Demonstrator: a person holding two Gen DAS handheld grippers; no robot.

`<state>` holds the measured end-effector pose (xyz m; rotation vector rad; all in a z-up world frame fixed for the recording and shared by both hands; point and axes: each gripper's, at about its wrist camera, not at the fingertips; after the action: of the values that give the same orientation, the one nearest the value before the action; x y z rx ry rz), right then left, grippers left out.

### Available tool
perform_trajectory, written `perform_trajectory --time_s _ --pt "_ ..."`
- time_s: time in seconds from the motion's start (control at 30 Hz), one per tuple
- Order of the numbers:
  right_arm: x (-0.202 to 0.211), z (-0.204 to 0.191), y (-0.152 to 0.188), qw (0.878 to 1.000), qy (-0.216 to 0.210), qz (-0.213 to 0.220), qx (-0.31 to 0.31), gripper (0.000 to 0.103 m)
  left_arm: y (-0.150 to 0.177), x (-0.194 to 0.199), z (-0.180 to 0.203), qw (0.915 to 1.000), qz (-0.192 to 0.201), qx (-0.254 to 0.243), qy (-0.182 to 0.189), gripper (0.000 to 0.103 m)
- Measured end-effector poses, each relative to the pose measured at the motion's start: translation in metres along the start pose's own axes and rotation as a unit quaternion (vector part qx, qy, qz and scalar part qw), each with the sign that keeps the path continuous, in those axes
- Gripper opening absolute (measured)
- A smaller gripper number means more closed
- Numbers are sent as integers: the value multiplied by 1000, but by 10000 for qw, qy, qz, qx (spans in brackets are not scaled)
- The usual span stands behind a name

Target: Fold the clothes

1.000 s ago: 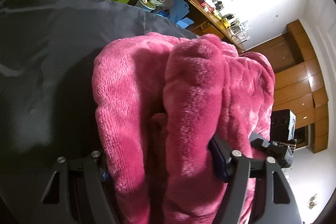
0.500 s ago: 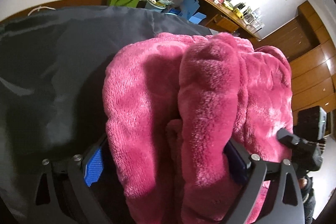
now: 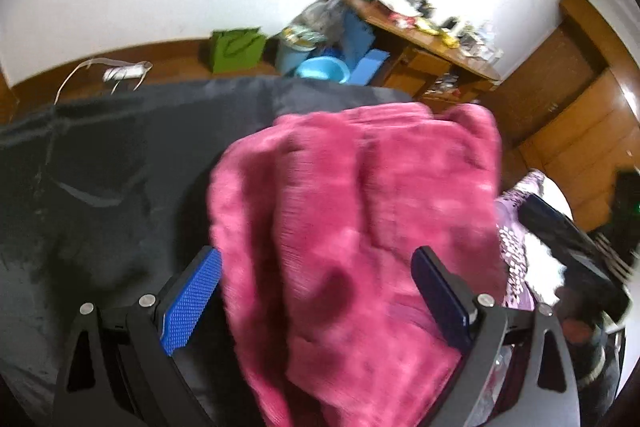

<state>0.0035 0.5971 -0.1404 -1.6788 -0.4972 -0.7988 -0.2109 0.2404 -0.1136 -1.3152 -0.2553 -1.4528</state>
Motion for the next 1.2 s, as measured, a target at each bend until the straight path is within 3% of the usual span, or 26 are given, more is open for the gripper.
perform_trajectory --time_s 0.07,0.17,0.37,0.53,0.77,0.87,1.03,1.2 --pt "-41 -19 11 9993 40 -90 357 95 7 10 19 9994 75 -296 134 97" --pt "-74 -30 -4 9964 146 -362 758 95 24 14 43 9969 6 -635 455 97" --pt "-115 -17 -11 9907 75 -1135 747 97 54 -6 50 9939 -261 -883 613 97" --pt "-143 -3 -7 9864 -224 -1550 491 102 65 -31 44 9926 -365 -1125 287 97" --pt "-132 8 -8 9852 -62 -1541 742 102 90 -45 50 9872 -175 -1584 -25 97" --pt "-103 6 -15 9885 43 -1230 884 102 90 -44 46 9885 -156 -1501 33 97" --pt "-71 -32 -31 9890 -201 -755 1253 102 89 -43 39 9908 -130 -1343 142 97" --pt "-81 -68 -24 9789 -364 -832 1830 102 90 -42 38 9905 -104 -1360 166 97"
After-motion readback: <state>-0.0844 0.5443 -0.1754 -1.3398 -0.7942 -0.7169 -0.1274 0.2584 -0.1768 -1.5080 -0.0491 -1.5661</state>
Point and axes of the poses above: each gripper's, at about its wrist camera, not at the fingertips, and x roughly against the way its jaws point, z to its right, y to its underside
